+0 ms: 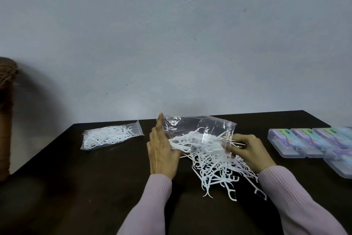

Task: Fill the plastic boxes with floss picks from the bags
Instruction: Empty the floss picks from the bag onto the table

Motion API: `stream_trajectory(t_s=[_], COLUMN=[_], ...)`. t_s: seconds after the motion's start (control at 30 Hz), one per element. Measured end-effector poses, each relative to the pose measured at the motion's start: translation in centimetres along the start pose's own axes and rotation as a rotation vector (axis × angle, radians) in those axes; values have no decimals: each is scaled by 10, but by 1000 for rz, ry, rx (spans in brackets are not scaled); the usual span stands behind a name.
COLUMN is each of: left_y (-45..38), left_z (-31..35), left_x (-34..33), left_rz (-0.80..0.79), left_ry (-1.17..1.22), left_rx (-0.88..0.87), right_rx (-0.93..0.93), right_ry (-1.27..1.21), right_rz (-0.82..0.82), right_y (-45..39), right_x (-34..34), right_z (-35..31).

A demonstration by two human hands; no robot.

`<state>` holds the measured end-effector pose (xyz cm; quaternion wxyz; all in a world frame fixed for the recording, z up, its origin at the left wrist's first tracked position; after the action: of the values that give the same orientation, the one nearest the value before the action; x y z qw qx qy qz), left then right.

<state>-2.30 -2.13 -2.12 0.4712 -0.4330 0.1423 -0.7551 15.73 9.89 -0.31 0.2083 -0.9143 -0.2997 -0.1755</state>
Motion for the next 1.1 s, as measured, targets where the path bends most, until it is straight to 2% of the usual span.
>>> stream_trajectory(t_s=[0.27,0.53,0.83,1.1], left_y=[-5,-7,-14,-13], left_z=[-8,-10,-24,-24], left_x=[5,12,15,11], left_rz=[68,152,261,261], left_ry=[11,84,183,236], left_rx=[150,221,363,374], right_rx=[-111,-187,-326,-170], right_ry=[-88,-112,-96,-18], right_rz=[132,160,47,-87], right_y=[-4,-6,-8,-6], right_x=[9,10,10,1], right_z=[10,16,28,17])
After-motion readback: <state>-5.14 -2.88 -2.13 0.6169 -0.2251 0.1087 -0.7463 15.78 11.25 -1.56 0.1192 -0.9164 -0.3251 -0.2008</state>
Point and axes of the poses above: each hand's wrist, its own y-axis away from the middle knuckle, its own x-axis out of the back of the hand, z = x × y, the point moved 2 cm from there along -y, towards the middle knuckle, and after that the axes turned 2 degrees about -x, right-handed, at the moved point
